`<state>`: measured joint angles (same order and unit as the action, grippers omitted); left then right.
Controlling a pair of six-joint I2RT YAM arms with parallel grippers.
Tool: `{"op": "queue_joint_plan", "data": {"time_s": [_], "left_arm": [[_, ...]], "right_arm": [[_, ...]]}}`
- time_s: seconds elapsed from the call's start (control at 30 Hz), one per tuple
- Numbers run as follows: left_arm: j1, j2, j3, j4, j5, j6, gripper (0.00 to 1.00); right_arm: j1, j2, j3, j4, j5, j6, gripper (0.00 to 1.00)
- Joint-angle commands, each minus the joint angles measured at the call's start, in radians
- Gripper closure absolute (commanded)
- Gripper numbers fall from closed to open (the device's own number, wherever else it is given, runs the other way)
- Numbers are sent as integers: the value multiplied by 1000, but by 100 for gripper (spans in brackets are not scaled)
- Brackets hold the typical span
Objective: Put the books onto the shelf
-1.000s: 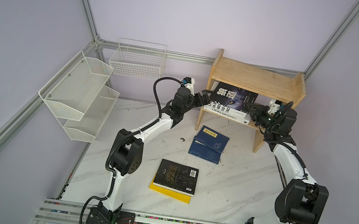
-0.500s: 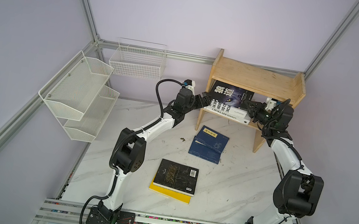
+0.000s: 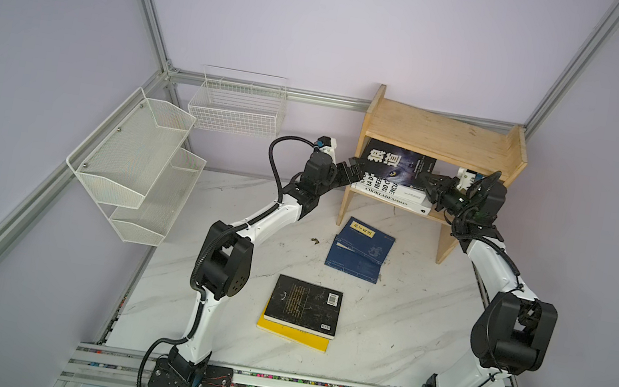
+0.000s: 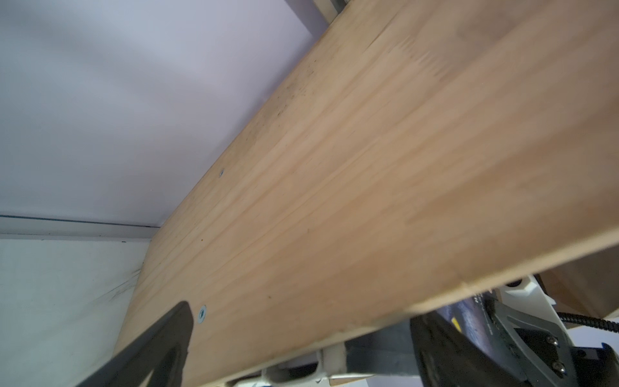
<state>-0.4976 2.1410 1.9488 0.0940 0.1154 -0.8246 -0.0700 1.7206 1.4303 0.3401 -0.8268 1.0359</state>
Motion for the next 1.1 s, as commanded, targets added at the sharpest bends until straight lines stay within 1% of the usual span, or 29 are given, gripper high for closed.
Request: {"op": "queue_joint_plan", "data": {"time_s": [0.0, 0.23, 0.33, 0.57, 0.63, 0.7, 0.77, 0.83, 0.93, 1.0, 1.07], "left_arm": [[5, -41, 64, 27, -2, -12, 0], [5, 25, 162, -85, -7, -10, 0], [4, 46, 180, -121, -3, -10, 0], [3, 59, 181, -221, -45, 10, 1], [2, 68, 182, -239, -46, 12, 0], [2, 79, 191, -258, -46, 12, 0], [2, 87, 200, -275, -48, 12, 0], [2, 92, 210, -291, -53, 12, 0], [2, 93, 213, -299, -56, 9, 0], [2, 95, 214, -300, -57, 5, 0], [3, 99, 217, -301, -57, 2, 0]], "right_arm": [[8, 6, 8, 70, -61, 12, 93], [7, 10, -2, 32, -9, -11, 94], [7, 8, 0, 18, 20, -18, 93], [12, 1, 37, -104, 98, -89, 83], [12, 1, 36, -107, 117, -88, 81], [12, 4, 36, -107, 128, -85, 75], [14, 2, 37, -109, 143, -83, 73], [13, -4, 41, -117, 166, -85, 68], [13, -12, 59, -148, 208, -108, 66], [13, -21, 73, -180, 249, -132, 63], [13, -27, 89, -221, 289, -163, 62]]}}
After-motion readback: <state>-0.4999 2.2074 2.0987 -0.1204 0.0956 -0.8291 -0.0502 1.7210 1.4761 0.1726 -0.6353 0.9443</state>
